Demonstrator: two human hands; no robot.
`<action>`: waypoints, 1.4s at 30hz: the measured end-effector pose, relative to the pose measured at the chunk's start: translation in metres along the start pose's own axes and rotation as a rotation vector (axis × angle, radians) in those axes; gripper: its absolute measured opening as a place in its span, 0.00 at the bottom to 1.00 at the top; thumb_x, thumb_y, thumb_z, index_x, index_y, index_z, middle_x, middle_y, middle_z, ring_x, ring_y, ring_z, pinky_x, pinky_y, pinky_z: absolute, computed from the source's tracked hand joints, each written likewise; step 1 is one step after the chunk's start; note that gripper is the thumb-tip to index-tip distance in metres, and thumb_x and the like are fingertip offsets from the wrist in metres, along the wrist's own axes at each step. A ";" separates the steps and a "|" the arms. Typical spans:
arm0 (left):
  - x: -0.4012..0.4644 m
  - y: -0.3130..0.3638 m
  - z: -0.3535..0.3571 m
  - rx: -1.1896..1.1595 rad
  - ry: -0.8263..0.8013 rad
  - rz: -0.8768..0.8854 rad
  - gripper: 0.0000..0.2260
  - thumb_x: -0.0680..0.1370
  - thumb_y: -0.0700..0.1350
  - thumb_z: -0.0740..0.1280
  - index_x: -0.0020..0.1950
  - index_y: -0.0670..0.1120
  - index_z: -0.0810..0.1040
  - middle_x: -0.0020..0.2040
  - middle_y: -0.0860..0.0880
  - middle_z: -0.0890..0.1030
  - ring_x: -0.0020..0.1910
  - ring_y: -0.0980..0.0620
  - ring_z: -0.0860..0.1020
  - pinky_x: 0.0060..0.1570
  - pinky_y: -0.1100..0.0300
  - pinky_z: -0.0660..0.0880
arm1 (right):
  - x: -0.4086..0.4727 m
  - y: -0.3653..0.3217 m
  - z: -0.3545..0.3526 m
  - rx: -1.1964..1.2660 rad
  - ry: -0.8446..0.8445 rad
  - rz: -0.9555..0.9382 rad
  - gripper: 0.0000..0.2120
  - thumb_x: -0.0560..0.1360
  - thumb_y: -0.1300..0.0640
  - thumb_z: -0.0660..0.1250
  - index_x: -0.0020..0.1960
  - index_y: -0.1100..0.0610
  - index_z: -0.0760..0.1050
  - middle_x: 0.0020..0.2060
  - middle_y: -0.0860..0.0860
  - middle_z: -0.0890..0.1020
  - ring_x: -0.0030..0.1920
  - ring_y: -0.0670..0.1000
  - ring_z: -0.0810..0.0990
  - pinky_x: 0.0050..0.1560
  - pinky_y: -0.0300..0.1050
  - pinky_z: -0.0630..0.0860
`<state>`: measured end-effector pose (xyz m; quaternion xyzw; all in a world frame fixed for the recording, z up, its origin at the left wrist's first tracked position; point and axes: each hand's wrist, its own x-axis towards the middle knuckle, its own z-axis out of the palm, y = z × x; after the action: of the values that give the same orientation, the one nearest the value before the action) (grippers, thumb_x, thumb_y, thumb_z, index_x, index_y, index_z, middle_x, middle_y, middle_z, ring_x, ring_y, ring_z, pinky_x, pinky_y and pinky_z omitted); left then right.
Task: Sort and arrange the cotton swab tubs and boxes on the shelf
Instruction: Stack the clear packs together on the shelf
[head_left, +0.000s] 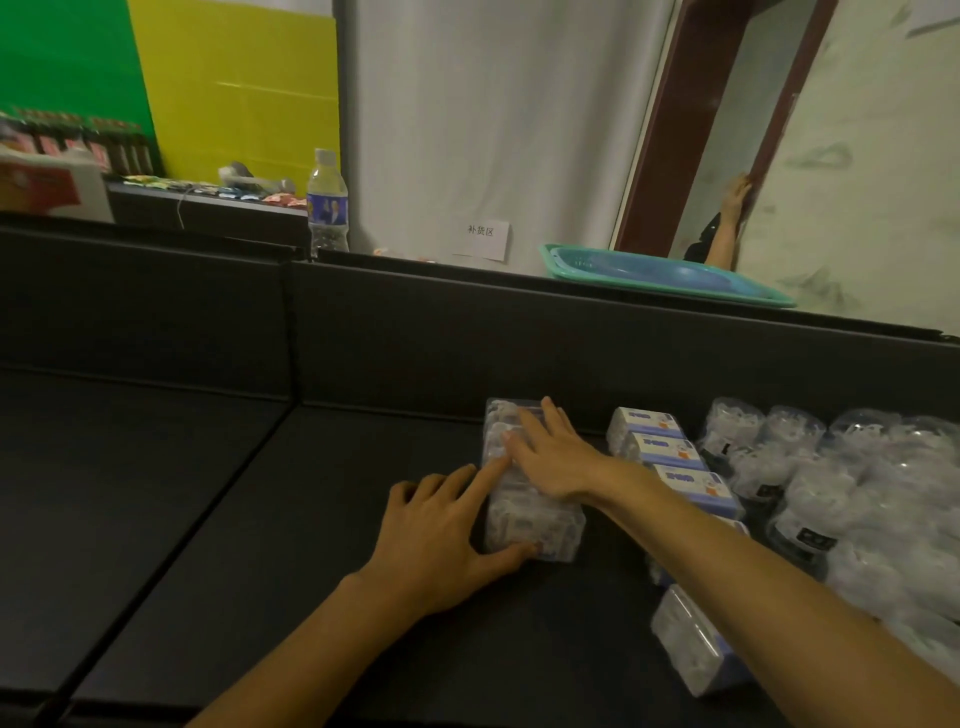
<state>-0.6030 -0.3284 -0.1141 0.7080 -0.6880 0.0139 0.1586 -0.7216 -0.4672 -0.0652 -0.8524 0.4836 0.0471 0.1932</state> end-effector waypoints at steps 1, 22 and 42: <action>0.000 -0.003 -0.001 0.015 -0.001 -0.004 0.41 0.68 0.76 0.51 0.73 0.63 0.34 0.76 0.53 0.55 0.72 0.51 0.59 0.69 0.48 0.55 | 0.002 -0.003 0.001 0.004 -0.002 -0.002 0.31 0.81 0.41 0.49 0.77 0.47 0.38 0.76 0.52 0.34 0.76 0.55 0.35 0.74 0.60 0.44; -0.048 -0.119 -0.042 0.000 -0.014 -0.166 0.39 0.65 0.76 0.45 0.67 0.65 0.27 0.77 0.55 0.54 0.74 0.52 0.55 0.71 0.50 0.51 | 0.037 -0.141 0.033 0.093 -0.019 -0.163 0.31 0.80 0.42 0.51 0.77 0.47 0.40 0.76 0.52 0.34 0.76 0.56 0.35 0.74 0.62 0.48; -0.009 -0.191 -0.053 -0.434 -0.017 -0.071 0.40 0.70 0.61 0.69 0.74 0.61 0.47 0.73 0.56 0.61 0.69 0.58 0.64 0.68 0.56 0.63 | 0.052 -0.153 0.066 0.906 0.209 -0.220 0.48 0.65 0.29 0.67 0.77 0.44 0.52 0.76 0.51 0.57 0.72 0.52 0.64 0.67 0.57 0.69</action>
<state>-0.4054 -0.3062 -0.1050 0.6811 -0.6508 -0.1460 0.3020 -0.5582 -0.4141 -0.0962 -0.7285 0.3793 -0.2753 0.4997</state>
